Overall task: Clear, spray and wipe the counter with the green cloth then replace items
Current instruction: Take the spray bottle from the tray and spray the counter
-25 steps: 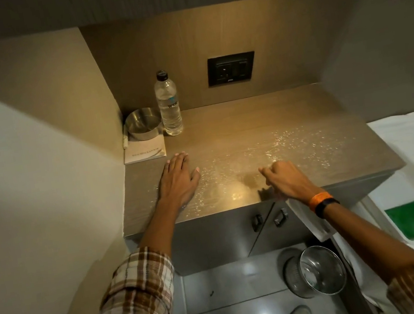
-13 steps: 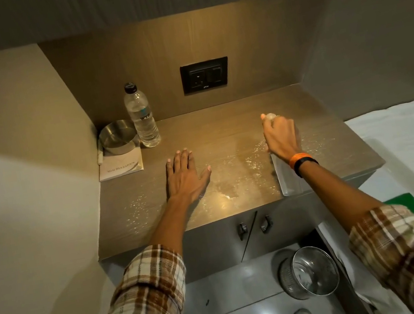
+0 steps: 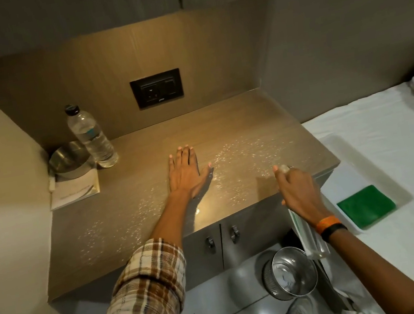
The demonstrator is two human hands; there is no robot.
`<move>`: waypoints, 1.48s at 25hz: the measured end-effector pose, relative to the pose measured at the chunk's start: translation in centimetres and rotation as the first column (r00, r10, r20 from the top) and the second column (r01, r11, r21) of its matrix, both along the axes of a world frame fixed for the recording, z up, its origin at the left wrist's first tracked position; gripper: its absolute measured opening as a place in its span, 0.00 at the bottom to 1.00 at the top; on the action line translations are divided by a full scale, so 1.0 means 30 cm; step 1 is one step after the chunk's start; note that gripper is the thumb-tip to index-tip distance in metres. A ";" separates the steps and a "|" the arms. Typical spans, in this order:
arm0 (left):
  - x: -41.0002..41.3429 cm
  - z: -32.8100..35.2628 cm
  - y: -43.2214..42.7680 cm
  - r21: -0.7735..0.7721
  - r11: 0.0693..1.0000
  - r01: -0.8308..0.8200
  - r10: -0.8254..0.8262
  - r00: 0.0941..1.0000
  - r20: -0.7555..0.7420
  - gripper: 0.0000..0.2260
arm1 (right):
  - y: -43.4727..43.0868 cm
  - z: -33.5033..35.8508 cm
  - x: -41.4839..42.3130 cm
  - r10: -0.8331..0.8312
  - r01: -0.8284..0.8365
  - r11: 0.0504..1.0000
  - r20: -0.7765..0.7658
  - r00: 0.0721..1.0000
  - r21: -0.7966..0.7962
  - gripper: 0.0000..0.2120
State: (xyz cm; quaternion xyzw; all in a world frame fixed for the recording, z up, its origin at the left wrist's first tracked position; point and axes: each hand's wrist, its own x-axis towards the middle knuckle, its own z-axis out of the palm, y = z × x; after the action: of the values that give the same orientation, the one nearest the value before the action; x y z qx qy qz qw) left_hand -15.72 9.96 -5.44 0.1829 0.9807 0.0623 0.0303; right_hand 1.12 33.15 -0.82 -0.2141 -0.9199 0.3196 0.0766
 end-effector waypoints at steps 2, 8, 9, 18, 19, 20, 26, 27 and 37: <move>-0.012 0.004 0.065 0.003 1.000 0.003 -0.003 1.000 -0.006 0.37 | 0.065 0.028 -0.053 -0.052 0.049 0.998 -0.080 0.995 -0.041 0.31; -0.040 0.011 0.323 0.042 0.999 -0.002 0.001 1.000 0.018 0.37 | 0.306 0.137 -0.356 -0.082 0.099 0.992 -0.196 0.977 0.078 0.29; -0.045 0.013 0.368 0.044 0.999 -0.007 0.006 1.000 0.022 0.37 | 0.342 0.134 -0.376 -0.069 0.088 0.991 -0.181 0.981 0.099 0.29; -0.091 0.007 0.768 0.099 0.995 0.020 -0.022 1.000 0.019 0.36 | 0.687 -0.007 -0.218 -0.037 0.037 0.999 -0.061 0.997 0.007 0.27; -0.094 0.002 0.800 0.101 0.994 0.028 -0.031 0.999 0.020 0.37 | 0.731 -0.004 -0.232 -0.078 0.076 0.997 -0.101 0.992 -0.025 0.27; -0.097 -0.007 0.836 0.107 0.994 0.036 -0.039 0.999 0.025 0.36 | 0.781 -0.004 -0.253 -0.119 0.112 0.992 -0.141 0.983 -0.058 0.28; -0.119 -0.068 0.952 0.132 0.990 0.052 -0.049 0.999 -0.020 0.36 | 1.008 -0.199 -0.389 -0.146 0.100 0.962 -0.170 0.975 -0.253 0.26; -0.123 -0.075 0.960 0.136 0.990 0.045 -0.041 0.999 -0.034 0.37 | 1.027 -0.256 -0.405 -0.126 0.086 0.958 -0.132 0.983 -0.273 0.25; -0.131 -0.151 1.014 0.134 0.991 -0.017 0.030 0.995 -0.098 0.39 | 1.106 -0.636 -0.578 0.028 -0.008 0.944 0.057 0.998 -0.329 0.17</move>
State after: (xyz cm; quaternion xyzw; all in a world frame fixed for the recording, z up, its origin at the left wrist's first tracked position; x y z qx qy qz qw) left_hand -19.66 40.39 -9.97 0.1758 0.9767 0.1187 -0.0318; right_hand -16.23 66.34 -19.89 -0.2252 -0.8574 0.4626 0.0088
